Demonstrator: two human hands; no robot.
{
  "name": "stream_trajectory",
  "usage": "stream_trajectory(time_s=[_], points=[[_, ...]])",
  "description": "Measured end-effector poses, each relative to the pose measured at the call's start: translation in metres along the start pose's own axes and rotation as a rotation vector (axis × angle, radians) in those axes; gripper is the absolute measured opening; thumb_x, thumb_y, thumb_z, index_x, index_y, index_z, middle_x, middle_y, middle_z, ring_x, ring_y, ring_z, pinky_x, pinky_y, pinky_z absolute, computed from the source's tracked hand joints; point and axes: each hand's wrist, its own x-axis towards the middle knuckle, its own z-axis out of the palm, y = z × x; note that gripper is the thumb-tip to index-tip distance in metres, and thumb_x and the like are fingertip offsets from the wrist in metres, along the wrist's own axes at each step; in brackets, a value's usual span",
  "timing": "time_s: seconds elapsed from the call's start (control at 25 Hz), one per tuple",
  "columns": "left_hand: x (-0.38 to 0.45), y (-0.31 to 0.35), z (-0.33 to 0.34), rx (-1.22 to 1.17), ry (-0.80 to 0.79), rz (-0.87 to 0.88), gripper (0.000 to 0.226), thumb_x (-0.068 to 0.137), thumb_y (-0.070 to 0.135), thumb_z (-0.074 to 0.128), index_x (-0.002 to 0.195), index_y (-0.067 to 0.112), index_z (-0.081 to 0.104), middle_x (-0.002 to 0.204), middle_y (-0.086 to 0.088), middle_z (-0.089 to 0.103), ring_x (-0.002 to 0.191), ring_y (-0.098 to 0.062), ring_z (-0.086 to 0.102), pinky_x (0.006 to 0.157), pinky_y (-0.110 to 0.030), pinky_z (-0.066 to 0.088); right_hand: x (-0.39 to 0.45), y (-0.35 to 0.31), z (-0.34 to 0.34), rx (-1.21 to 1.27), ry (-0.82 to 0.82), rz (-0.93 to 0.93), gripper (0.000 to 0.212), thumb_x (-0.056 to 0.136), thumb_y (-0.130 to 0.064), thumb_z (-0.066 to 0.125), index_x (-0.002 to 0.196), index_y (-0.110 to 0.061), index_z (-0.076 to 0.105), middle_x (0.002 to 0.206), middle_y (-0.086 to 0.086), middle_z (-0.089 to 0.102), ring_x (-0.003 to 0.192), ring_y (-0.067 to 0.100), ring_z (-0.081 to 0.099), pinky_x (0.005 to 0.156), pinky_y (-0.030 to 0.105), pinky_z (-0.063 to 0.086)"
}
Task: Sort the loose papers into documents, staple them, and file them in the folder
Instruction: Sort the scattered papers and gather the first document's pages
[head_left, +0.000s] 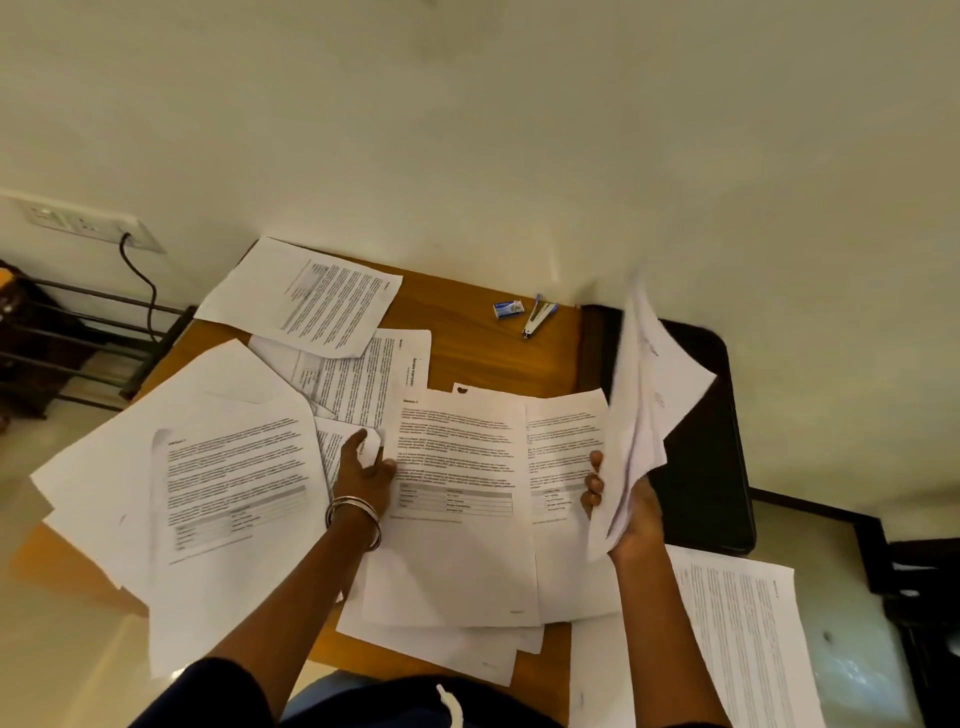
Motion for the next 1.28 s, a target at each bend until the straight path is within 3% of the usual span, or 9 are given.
stream_trajectory(time_s=[0.24,0.32,0.44,0.64,0.8,0.92,1.0,1.12,1.28], points=[[0.013,-0.009,-0.005,-0.051,-0.147,-0.035,0.015,0.092,0.018,0.056,0.092,0.017,0.071,0.101,-0.007,0.069,0.099,-0.030,0.062,0.093,-0.040,0.048,-0.020,0.036,0.027,-0.677,-0.041,-0.056,0.038,0.093,-0.007,0.057,0.130,-0.019,0.056,0.126,0.000,0.060,0.116,0.024,0.056,0.097,0.039,0.047],[0.010,-0.001,-0.004,-0.067,-0.234,-0.092,0.028,0.091,0.034,0.056,0.102,0.012,0.069,0.102,-0.005,0.068,0.096,-0.028,0.063,0.088,-0.040,0.050,-0.023,0.047,0.030,-0.791,-0.080,-0.074,0.041,0.094,-0.007,0.056,0.133,-0.019,0.052,0.132,0.000,0.056,0.122,0.024,0.052,0.099,0.037,0.044],[0.007,0.002,-0.003,0.114,-0.400,0.041,0.046,0.080,0.024,0.070,0.121,0.012,0.055,0.115,-0.005,0.064,0.103,-0.028,0.061,0.089,-0.045,0.052,-0.023,0.053,0.036,-0.847,-0.090,-0.099,0.045,0.093,-0.007,0.057,0.135,-0.018,0.049,0.133,0.000,0.055,0.125,0.023,0.050,0.101,0.036,0.043],[-0.008,0.037,-0.002,0.097,-0.400,0.382,0.070,0.080,-0.002,0.063,0.137,0.026,0.034,0.128,0.009,0.050,0.107,-0.022,0.059,0.083,-0.042,0.056,-0.021,0.035,0.041,-0.613,-0.070,-0.128,0.043,0.084,-0.017,0.071,0.123,-0.024,0.054,0.121,-0.002,0.063,0.114,0.021,0.058,0.097,0.039,0.049],[-0.011,0.077,-0.008,-0.055,-0.461,0.479,0.103,0.080,0.003,0.068,0.141,0.044,-0.004,0.141,0.021,0.032,0.096,-0.015,0.066,0.073,-0.029,0.058,-0.028,-0.002,0.049,-0.217,-0.206,-0.174,0.060,0.079,-0.014,0.073,0.132,-0.021,0.047,0.121,0.000,0.066,0.109,0.015,0.064,0.080,0.028,0.057],[-0.009,0.092,-0.017,-0.036,-0.454,0.493,0.079,0.081,0.005,0.067,0.143,0.028,0.025,0.118,0.008,0.059,0.094,-0.012,0.066,0.080,-0.033,0.057,-0.035,-0.031,0.057,-0.224,-0.202,-0.310,0.052,0.080,-0.001,0.070,0.128,-0.013,0.053,0.117,0.003,0.069,0.106,0.018,0.066,0.083,0.034,0.058],[-0.010,0.096,-0.019,-0.028,-0.322,0.519,0.046,0.080,0.001,0.067,0.122,0.012,0.052,0.105,0.007,0.063,0.091,-0.010,0.063,0.083,-0.038,0.056,-0.041,-0.044,0.063,-0.225,-0.152,-0.404,0.047,0.082,0.004,0.067,0.125,-0.010,0.055,0.113,0.003,0.070,0.103,0.016,0.067,0.082,0.034,0.058],[-0.012,0.092,-0.015,-0.077,-0.200,0.481,0.027,0.081,-0.001,0.066,0.104,0.009,0.059,0.098,-0.001,0.063,0.088,-0.018,0.061,0.083,-0.040,0.055,-0.048,-0.042,0.072,-0.314,-0.104,-0.466,0.041,0.089,-0.005,0.062,0.127,-0.013,0.053,0.115,0.002,0.067,0.102,0.015,0.066,0.082,0.030,0.058],[-0.017,0.076,-0.001,-0.069,-0.131,0.504,0.031,0.084,0.015,0.062,0.114,0.008,0.056,0.104,-0.004,0.062,0.094,-0.022,0.058,0.078,-0.031,0.051,-0.046,-0.019,0.076,-0.532,-0.081,-0.445,0.046,0.096,-0.017,0.052,0.140,-0.017,0.038,0.130,0.005,0.055,0.109,0.015,0.056,0.091,0.031,0.051]])
